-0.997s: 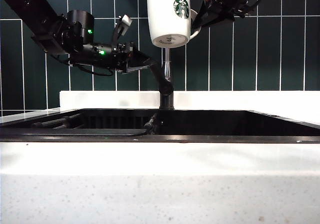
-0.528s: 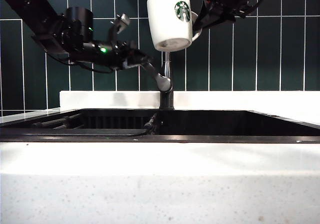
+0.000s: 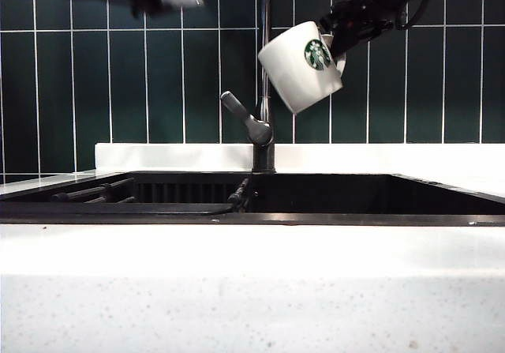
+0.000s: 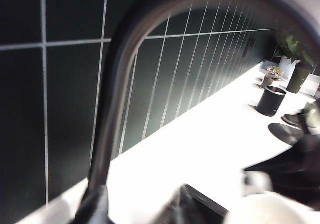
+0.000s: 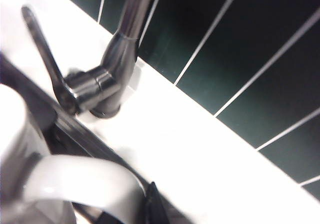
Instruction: Pick up the mug next to the sink, go to the faucet to get some water, pour the water into the sink, and finally put the mug back to its place.
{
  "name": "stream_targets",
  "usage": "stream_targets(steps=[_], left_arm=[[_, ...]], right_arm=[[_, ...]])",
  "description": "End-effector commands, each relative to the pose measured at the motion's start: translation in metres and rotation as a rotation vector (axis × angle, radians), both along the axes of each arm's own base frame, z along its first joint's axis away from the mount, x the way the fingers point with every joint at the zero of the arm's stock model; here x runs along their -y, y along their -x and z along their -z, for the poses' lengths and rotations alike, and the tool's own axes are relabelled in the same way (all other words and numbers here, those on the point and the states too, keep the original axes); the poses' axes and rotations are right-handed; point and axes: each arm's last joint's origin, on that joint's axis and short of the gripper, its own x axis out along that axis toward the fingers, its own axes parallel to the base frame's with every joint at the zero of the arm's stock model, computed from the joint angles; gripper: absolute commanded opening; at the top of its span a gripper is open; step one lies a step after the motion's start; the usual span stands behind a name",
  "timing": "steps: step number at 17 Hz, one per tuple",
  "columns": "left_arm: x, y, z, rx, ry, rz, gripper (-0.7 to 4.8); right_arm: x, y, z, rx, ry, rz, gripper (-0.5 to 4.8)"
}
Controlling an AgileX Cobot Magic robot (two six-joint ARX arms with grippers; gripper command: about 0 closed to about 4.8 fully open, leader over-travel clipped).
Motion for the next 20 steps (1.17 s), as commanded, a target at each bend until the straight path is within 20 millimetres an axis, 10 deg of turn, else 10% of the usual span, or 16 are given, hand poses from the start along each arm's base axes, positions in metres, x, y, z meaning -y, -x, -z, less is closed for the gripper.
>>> stream_targets(steps=[1,8,20], left_arm=[[-0.012,0.03,-0.023,-0.013,-0.077,-0.011,1.09],[-0.026,0.1,-0.029,-0.156,-0.423,-0.067,0.41],[-0.031,0.118,-0.026,-0.296,-0.508,-0.16,-0.06]], right_arm=[[0.001,0.001,-0.016,0.121,0.066,0.016,-0.01],[0.006,0.002,-0.011,0.133,0.393,0.073,-0.01],[0.005,0.001,-0.01,0.211,0.785,-0.061,-0.01]])
